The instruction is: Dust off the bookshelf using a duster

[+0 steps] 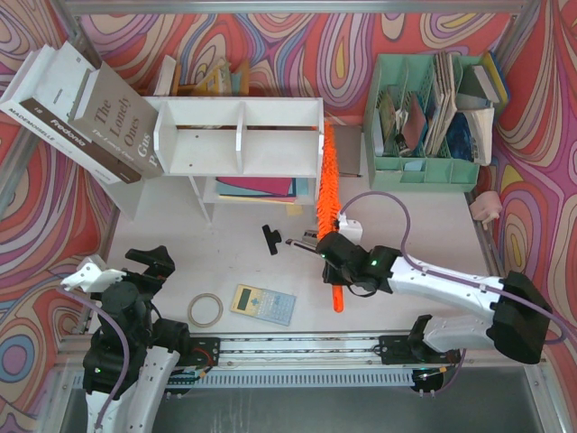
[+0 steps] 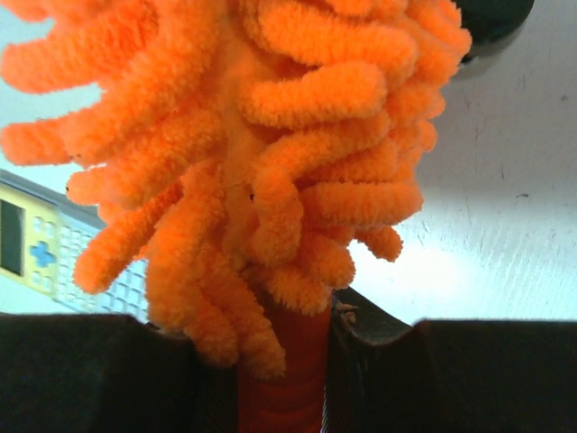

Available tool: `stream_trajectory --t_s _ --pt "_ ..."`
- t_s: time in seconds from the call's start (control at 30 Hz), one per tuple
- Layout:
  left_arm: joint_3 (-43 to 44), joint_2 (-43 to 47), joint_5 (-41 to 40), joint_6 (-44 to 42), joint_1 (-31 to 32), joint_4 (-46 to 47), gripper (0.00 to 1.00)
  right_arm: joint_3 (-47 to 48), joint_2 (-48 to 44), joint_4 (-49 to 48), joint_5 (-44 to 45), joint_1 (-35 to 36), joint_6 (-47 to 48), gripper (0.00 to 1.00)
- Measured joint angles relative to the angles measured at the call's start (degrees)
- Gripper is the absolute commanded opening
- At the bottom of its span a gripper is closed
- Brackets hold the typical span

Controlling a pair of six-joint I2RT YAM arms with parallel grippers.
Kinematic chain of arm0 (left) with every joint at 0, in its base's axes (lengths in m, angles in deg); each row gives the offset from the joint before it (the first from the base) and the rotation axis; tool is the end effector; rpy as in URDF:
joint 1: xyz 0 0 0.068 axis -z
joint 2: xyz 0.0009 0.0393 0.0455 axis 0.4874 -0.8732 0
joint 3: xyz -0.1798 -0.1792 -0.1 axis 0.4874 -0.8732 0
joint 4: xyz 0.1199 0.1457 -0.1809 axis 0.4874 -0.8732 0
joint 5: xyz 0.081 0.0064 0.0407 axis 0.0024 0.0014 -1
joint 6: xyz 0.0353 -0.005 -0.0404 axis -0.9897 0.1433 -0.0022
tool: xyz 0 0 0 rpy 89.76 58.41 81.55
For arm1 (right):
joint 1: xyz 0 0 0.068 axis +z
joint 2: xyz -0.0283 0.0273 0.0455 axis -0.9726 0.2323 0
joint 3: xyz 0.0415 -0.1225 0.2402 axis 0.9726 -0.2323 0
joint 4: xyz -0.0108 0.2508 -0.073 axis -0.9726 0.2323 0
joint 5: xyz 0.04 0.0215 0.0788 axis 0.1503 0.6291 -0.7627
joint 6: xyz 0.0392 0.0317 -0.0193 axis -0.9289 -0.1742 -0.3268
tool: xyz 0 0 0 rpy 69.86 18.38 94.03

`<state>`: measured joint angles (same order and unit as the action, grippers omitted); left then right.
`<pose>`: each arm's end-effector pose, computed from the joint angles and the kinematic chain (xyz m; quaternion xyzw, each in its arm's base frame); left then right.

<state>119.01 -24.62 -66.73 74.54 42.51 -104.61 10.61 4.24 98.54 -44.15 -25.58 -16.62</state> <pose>0.0297 0.0108 0.2951 -0.3472 0.6749 -0.1227 0.6394 0.1608 0.1831 0.2302 0.0436 0.9365 0.1711 0.3029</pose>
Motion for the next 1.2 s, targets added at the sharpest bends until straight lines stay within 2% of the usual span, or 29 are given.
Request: stream_trajectory --t_s 0.33,0.53,0.8,1.2 --pt "0.0 0.0 0.2 0.0 0.0 0.0 0.99 -1.9 3.8 -0.3 -1.4 0.0 -1.1 0.0" --pt "0.0 0.0 0.2 0.0 0.0 0.0 0.98 4.7 1.1 3.7 1.3 0.0 0.2 0.0" --pt "0.0 0.0 0.2 0.0 0.0 0.0 0.99 12.4 -6.0 3.3 4.0 0.0 2.4 0.0" --pt "0.0 0.0 0.2 0.0 0.0 0.0 0.99 0.6 -0.2 1.0 -0.1 0.0 -0.4 0.0"
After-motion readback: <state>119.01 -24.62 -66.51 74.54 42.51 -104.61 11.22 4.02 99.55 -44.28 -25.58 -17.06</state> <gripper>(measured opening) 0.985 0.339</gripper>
